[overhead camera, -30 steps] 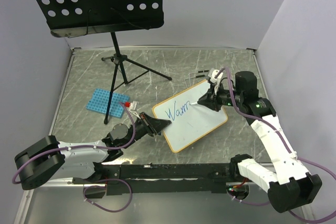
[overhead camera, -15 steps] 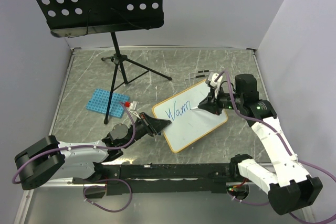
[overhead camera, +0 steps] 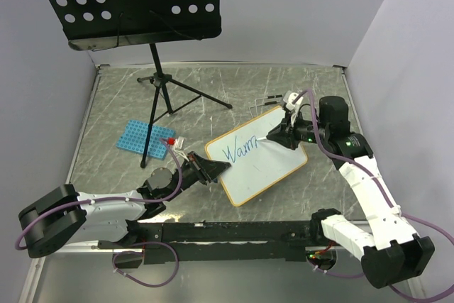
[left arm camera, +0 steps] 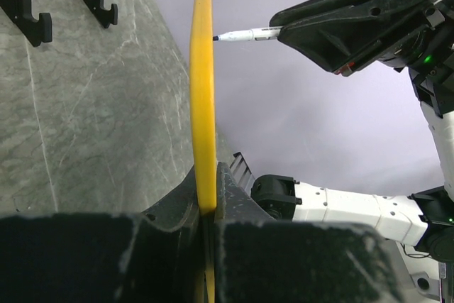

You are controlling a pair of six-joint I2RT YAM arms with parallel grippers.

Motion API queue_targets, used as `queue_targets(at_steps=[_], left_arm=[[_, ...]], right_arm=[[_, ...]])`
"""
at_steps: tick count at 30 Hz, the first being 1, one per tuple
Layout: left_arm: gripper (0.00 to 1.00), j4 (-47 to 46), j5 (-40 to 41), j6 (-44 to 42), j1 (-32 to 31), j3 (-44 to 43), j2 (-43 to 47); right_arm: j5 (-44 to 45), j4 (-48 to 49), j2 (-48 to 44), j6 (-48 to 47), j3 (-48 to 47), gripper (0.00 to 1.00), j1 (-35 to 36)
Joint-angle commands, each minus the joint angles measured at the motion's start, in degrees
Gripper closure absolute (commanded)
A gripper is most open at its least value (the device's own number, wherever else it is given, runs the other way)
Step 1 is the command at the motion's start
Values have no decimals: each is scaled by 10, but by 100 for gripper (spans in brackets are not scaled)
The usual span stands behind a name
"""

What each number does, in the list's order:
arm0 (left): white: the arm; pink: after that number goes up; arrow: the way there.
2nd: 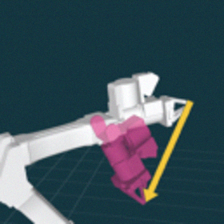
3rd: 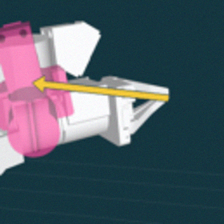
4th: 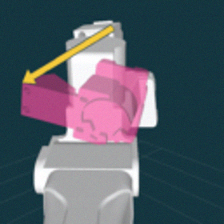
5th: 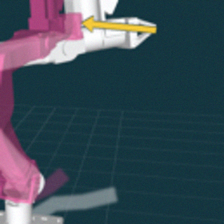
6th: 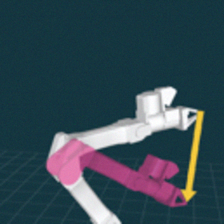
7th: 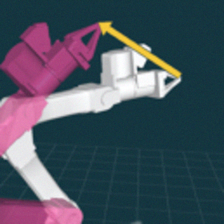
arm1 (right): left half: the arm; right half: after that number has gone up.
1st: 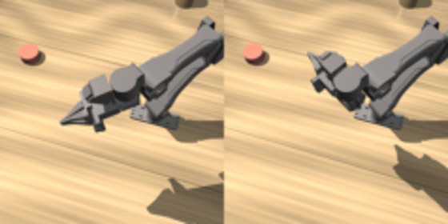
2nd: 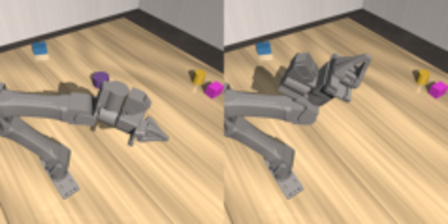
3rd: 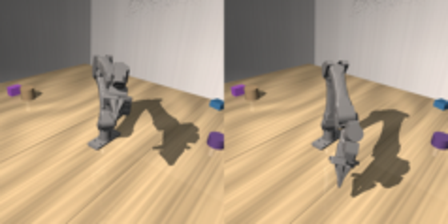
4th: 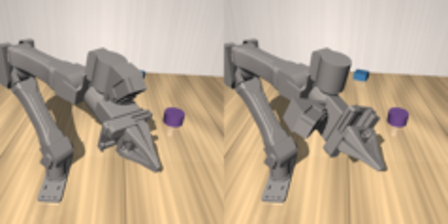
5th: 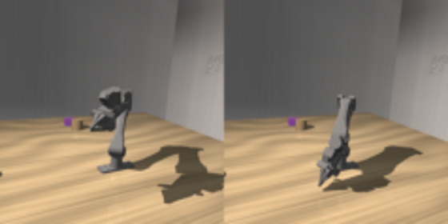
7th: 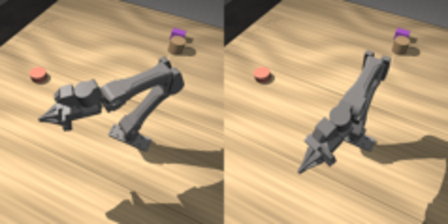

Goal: Write a sentence on the whiteboard

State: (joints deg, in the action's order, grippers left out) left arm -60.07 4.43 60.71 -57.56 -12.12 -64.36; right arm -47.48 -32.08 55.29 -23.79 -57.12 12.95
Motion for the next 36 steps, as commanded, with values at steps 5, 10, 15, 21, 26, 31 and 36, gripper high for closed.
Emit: queue_targets(at_steps=[5,10,15,21,26,31,36], left_arm=[[99,-109,-6,10,0,-12,20],[99,-108,-7,8,0,-13,20],[99,-112,-9,10,0,-15,13],[99,-117,-12,13,1,-17,7],[99,-116,-12,13,1,-16,7],[99,-121,-13,14,1,-16,4],[99,-124,-13,15,1,-15,2]], right_arm=[[42,40,6,14,-18,100,-12],[51,44,4,16,-19,100,-23],[12,43,4,16,-18,100,-24],[-6,57,5,31,-26,100,-23],[4,60,16,36,-27,100,-24],[11,72,17,44,-21,100,-24],[8,72,21,45,-22,100,-24]])
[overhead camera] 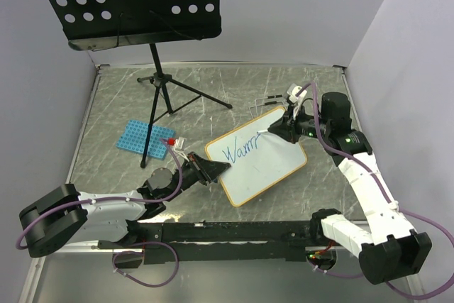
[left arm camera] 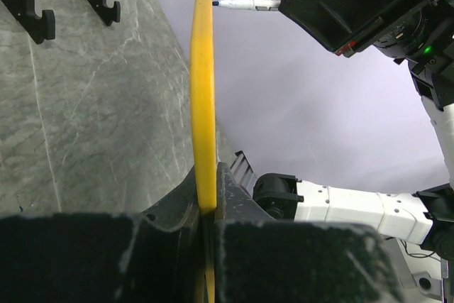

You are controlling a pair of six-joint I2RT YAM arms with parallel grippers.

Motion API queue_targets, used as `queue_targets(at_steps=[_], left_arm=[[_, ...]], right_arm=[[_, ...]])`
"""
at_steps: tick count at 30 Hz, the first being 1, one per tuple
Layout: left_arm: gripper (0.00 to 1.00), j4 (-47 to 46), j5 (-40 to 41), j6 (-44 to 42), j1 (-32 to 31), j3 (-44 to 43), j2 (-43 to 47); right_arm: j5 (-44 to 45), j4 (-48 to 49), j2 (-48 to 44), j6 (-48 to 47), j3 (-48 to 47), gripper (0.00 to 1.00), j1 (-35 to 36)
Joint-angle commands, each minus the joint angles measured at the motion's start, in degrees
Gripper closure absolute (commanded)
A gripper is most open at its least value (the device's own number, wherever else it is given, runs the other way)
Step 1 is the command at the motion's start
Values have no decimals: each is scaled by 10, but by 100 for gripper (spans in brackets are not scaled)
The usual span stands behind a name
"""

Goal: Write a sentence on the whiteboard

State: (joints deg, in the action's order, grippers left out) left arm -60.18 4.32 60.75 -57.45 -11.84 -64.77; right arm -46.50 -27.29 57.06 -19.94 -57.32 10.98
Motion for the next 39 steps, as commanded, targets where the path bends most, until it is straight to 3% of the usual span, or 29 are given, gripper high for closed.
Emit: queue_targets(at_steps=[1,23,33,39], left_arm=[[99,-123,-12,15,0,-19,6],[99,-115,-1,13,0,-10,20],[99,-111,-2,11,-1,-11,23],[99,-112,-1,12,0,-10,20]], right_arm=[[-3,21,4,5,-20,100,-4],[-19,-72,-27,-59,18,100,-4],[33,-58,-35,-51,16,100,-7],[16,-40,-38,-33,-7,100,-22]])
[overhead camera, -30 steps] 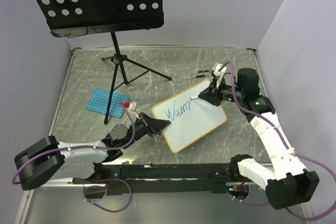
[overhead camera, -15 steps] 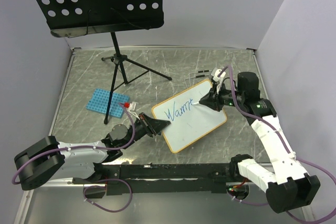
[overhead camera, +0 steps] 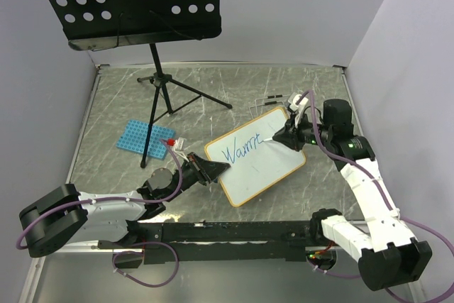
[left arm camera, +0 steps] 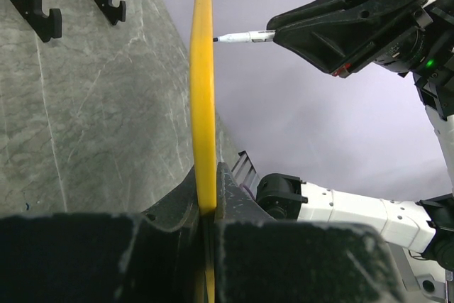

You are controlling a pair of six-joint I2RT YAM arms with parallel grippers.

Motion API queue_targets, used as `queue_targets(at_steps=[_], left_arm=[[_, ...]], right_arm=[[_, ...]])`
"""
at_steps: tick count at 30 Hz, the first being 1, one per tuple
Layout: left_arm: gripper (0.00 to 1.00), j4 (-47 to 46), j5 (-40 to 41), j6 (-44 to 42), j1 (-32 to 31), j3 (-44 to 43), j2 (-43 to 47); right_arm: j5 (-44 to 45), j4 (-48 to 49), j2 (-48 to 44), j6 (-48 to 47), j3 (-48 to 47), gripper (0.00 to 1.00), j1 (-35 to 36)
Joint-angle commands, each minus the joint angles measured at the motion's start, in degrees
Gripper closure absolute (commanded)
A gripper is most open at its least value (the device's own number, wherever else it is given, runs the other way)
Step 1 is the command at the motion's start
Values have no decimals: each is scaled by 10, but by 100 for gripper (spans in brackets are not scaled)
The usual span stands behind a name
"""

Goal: Write a sentence on the whiteboard

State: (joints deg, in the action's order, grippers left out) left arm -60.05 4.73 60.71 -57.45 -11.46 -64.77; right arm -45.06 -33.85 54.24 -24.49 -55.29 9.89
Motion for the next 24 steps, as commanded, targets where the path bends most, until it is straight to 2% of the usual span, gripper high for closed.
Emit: queue_targets(at_steps=[1,11,24], left_arm=[[99,-114,-6,12,0,-14,20],[99,-113,-8,13,1,-14,23],[99,-125,-12,14,1,-14,15]], right_arm=[[-1,29,-12,17,-32,100,-13],[-8,69,-18,41,-26,100,-35],[5,73,10,37,-23,100,-34]])
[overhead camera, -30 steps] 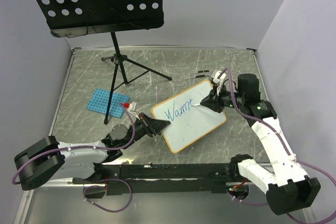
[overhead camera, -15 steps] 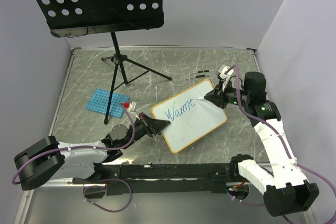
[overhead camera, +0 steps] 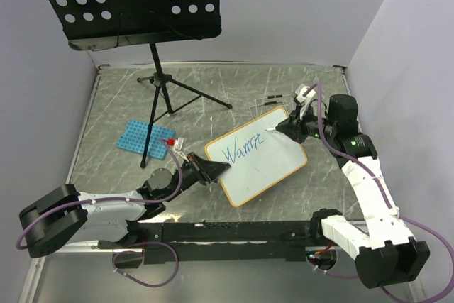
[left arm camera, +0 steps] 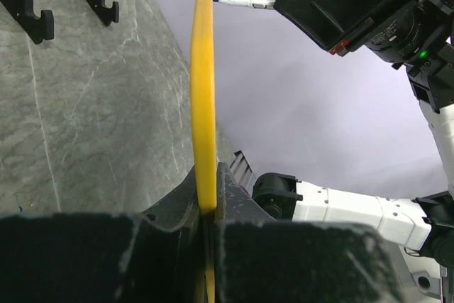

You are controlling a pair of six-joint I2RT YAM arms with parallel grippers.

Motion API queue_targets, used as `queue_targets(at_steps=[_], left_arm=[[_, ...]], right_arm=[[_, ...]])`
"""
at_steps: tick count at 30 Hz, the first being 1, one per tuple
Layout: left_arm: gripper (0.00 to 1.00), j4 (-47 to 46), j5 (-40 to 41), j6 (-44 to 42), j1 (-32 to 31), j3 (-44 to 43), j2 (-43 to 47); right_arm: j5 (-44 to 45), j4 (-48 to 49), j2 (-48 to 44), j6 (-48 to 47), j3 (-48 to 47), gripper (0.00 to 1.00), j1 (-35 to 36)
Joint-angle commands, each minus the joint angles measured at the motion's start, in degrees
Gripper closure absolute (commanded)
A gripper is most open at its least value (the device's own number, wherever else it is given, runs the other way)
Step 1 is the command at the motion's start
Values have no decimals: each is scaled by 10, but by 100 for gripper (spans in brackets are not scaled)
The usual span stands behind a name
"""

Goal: Write a sentence on the whiteboard

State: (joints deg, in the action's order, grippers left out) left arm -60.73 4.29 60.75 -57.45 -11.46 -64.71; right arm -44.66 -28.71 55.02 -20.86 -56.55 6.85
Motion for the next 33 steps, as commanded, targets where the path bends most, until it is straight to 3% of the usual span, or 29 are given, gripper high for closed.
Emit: queue_targets(at_steps=[1,21,33], left_arm=[[99,-118,-8,14,1,-14,14],[99,-120,-6,15,1,-11,16],[99,-120,-5,16,1,-8,17]], right_arm=[[0,22,4,0,-10,100,-4],[-58,-26,19,-23,-19,100,-4],[1,-21,-3,-20,-3,100,-7]])
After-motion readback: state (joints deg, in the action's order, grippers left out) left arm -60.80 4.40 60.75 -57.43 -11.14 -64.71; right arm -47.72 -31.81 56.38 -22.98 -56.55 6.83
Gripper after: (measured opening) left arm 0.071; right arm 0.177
